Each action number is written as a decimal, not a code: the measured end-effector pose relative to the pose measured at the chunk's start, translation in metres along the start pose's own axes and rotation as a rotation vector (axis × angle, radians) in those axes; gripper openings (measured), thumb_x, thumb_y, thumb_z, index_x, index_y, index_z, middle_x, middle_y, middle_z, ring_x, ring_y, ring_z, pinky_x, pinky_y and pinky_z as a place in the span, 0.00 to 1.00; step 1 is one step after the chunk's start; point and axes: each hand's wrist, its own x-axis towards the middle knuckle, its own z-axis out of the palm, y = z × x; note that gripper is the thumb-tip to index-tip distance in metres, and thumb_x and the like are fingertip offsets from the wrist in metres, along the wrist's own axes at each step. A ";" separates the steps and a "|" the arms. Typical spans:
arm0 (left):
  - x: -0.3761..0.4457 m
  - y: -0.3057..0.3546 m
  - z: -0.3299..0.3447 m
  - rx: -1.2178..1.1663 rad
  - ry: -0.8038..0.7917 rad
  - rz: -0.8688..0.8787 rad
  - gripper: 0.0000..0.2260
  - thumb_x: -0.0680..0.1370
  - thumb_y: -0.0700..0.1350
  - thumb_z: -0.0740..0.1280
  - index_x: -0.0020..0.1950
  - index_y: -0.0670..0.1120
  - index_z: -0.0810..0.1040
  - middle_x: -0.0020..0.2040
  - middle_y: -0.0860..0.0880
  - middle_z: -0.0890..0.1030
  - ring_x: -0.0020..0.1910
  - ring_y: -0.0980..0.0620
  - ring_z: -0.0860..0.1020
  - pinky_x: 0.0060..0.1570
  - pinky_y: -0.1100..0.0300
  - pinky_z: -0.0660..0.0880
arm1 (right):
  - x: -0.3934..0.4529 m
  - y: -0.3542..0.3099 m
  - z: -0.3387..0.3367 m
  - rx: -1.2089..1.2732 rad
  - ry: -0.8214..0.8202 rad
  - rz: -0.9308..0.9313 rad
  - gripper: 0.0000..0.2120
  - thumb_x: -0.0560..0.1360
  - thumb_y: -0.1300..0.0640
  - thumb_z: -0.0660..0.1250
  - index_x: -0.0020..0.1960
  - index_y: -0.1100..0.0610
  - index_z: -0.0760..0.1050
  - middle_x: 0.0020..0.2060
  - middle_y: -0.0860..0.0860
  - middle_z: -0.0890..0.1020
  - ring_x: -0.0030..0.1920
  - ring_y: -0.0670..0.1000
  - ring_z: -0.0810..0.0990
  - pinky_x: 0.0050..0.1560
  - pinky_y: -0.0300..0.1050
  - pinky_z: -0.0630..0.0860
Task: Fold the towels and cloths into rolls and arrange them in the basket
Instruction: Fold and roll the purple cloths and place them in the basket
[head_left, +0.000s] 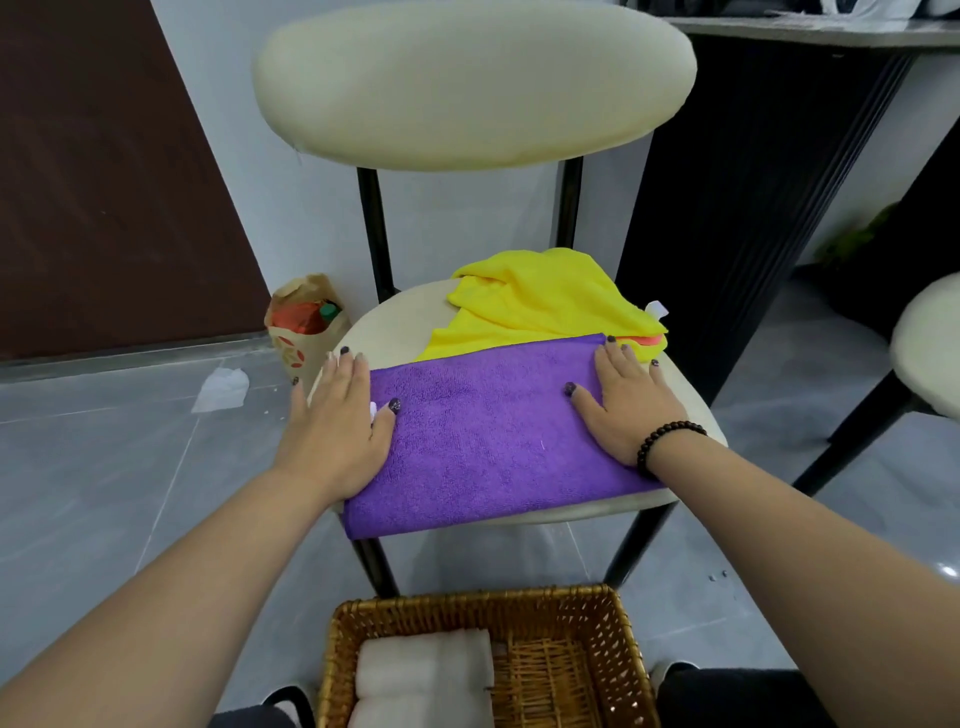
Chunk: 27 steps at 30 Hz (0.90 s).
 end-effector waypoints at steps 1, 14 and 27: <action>-0.005 0.008 -0.005 -0.002 0.074 0.028 0.28 0.82 0.53 0.48 0.79 0.41 0.47 0.80 0.44 0.49 0.78 0.47 0.46 0.75 0.45 0.46 | -0.003 -0.002 -0.002 -0.006 0.065 -0.011 0.29 0.82 0.46 0.47 0.78 0.60 0.48 0.78 0.54 0.49 0.77 0.53 0.45 0.76 0.53 0.44; -0.060 0.065 0.042 -0.074 0.243 0.349 0.24 0.78 0.49 0.54 0.69 0.38 0.73 0.68 0.40 0.74 0.69 0.43 0.72 0.68 0.47 0.66 | -0.055 -0.066 0.038 -0.034 0.190 -0.269 0.37 0.74 0.42 0.33 0.76 0.58 0.58 0.76 0.53 0.60 0.76 0.52 0.54 0.75 0.53 0.49; -0.060 -0.006 0.037 -0.175 0.253 0.225 0.26 0.79 0.52 0.51 0.72 0.39 0.69 0.72 0.41 0.70 0.72 0.43 0.67 0.71 0.49 0.61 | -0.058 0.022 0.022 -0.003 0.104 -0.038 0.39 0.74 0.35 0.35 0.78 0.56 0.49 0.77 0.52 0.53 0.77 0.51 0.49 0.75 0.49 0.43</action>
